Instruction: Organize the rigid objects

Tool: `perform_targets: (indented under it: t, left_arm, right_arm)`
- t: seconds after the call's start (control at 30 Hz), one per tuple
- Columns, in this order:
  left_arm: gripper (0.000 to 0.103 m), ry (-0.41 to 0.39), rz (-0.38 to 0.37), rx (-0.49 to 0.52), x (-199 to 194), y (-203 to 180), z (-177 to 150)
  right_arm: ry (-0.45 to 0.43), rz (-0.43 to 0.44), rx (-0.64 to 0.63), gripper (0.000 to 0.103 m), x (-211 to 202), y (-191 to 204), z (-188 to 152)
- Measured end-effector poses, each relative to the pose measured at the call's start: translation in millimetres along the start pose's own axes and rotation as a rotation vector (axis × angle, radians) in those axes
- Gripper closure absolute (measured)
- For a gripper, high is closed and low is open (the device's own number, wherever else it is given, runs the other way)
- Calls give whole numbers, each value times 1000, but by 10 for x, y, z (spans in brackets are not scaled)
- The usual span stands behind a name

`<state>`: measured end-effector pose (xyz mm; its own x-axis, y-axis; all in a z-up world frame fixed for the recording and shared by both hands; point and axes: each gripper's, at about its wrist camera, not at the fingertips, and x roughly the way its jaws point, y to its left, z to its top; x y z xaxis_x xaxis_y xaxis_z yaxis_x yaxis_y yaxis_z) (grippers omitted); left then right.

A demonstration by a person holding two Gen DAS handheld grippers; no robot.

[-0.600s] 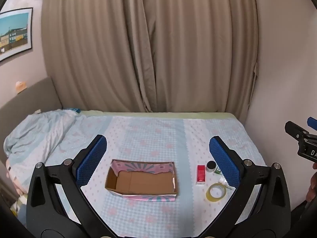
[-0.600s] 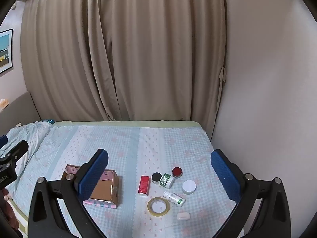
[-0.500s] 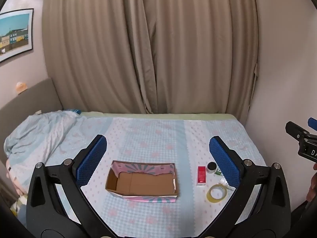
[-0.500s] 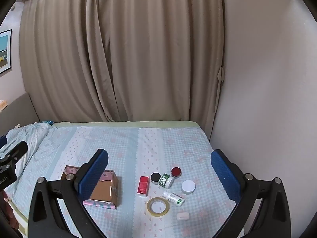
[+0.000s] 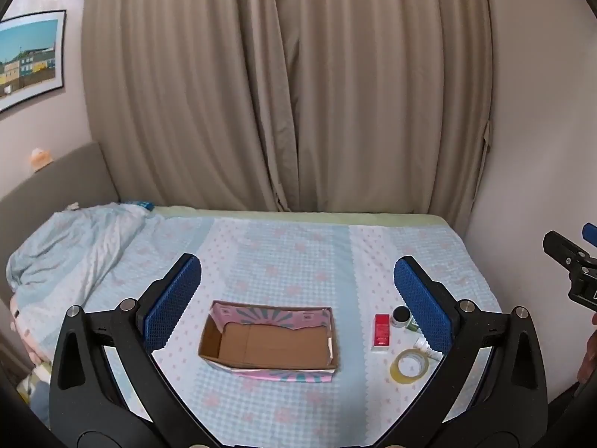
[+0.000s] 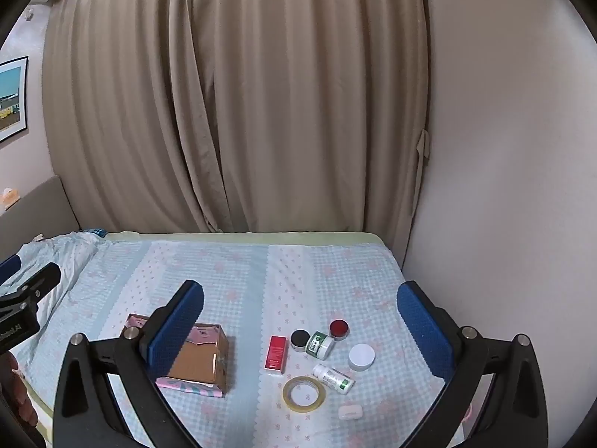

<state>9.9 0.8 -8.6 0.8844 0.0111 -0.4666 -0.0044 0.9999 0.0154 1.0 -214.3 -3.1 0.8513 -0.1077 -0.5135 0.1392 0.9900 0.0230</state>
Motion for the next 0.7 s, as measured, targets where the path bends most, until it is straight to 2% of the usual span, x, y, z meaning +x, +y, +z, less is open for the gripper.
perform_targets:
  t: [0.7]
  left_arm:
    - [0, -5, -4, -19, -36, 32, 39]
  right_arm:
    - [-1, 27, -26, 0, 94, 39, -36]
